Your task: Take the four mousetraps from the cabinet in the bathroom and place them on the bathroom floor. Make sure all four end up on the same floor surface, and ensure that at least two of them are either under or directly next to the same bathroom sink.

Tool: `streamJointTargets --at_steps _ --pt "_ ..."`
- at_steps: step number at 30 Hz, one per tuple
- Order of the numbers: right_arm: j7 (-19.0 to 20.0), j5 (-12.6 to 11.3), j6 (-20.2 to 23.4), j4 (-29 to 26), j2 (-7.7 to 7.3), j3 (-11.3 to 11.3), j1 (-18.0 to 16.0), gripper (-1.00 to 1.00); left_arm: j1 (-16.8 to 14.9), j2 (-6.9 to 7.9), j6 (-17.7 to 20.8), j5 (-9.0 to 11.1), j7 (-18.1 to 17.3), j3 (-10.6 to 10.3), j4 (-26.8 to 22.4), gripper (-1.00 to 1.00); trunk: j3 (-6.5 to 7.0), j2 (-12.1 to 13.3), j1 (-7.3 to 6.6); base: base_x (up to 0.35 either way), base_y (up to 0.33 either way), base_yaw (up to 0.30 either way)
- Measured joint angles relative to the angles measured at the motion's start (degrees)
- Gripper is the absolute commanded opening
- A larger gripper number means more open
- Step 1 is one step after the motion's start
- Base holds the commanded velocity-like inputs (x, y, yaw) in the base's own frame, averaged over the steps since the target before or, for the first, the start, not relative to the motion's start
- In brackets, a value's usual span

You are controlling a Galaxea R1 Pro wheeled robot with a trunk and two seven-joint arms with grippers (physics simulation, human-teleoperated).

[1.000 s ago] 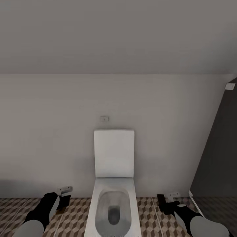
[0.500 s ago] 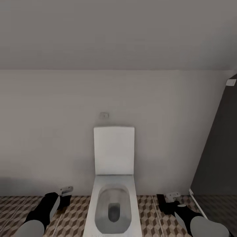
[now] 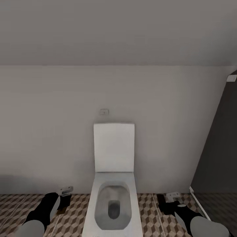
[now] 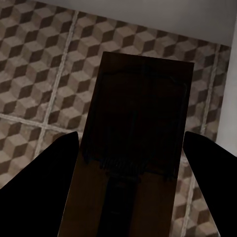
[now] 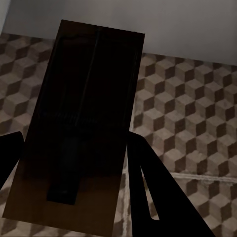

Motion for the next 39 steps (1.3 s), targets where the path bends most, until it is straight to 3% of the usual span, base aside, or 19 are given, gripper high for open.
streamJointTargets --at_steps 24,39 --pt "0.2 0.0 0.1 0.0 0.0 0.0 0.0 -1.0 0.0 -0.01 -1.3 -0.1 0.2 0.0 0.2 -1.0 -4.31 -9.6 5.27 0.0 0.0 0.0" --pt "0.2 0.1 0.1 0.0 0.07 0.0 0.2 -1.0 0.0 0.67 -1.3 -0.4 2.6 0.0 0.2 -1.0 -7.0 -15.6 8.57 0.0 0.0 0.0"
